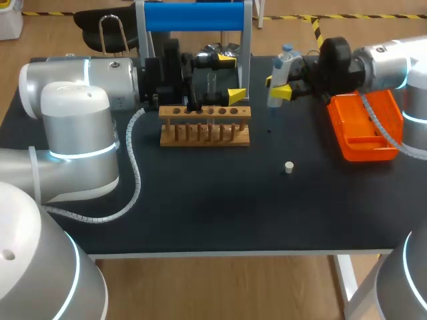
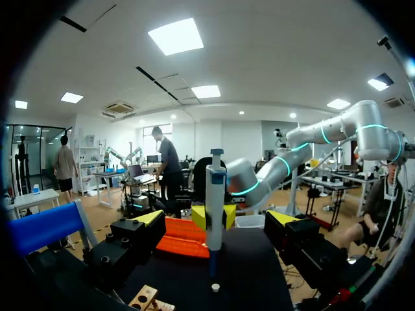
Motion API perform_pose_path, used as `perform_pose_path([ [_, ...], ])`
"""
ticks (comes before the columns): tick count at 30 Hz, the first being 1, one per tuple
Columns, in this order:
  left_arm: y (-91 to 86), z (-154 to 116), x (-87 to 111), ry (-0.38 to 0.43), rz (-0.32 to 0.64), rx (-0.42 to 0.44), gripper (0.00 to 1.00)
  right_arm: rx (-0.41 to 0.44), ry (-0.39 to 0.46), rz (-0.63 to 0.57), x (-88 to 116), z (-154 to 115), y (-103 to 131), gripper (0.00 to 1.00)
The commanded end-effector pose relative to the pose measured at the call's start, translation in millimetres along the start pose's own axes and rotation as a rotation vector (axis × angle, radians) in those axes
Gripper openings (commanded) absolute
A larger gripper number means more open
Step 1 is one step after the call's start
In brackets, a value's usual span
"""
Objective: Invert the test tube, pick up the pipette, mount the tip to pipette, aspirate from beaker and dispense into the tube, eject the tip, return the pipette, and cap with the stopper.
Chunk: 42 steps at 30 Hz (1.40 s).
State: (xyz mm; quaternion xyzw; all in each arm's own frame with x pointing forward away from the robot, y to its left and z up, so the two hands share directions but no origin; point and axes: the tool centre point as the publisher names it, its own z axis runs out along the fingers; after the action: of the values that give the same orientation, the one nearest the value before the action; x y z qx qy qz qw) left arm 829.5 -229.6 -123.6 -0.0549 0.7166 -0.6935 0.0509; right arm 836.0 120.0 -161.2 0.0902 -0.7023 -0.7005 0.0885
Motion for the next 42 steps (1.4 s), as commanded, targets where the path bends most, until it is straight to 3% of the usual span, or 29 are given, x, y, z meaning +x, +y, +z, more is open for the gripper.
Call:
perform_pose_path([
  [1,0.3,0,0.0,0.000,0.000,0.001,1.00,0.001,0.021,-0.003,-10,12,-1,0.00],
  [24,0.3,0,0.0,0.000,0.000,0.001,1.00,0.027,0.101,-0.035,-6,67,1,0.00],
  [35,0.3,0,0.0,0.000,0.000,0.001,0.80,0.027,0.094,-0.020,-7,77,0,0.00],
  [42,0.3,0,0.0,0.000,0.000,0.001,0.73,0.029,0.084,-0.013,-7,81,-2,0.00],
])
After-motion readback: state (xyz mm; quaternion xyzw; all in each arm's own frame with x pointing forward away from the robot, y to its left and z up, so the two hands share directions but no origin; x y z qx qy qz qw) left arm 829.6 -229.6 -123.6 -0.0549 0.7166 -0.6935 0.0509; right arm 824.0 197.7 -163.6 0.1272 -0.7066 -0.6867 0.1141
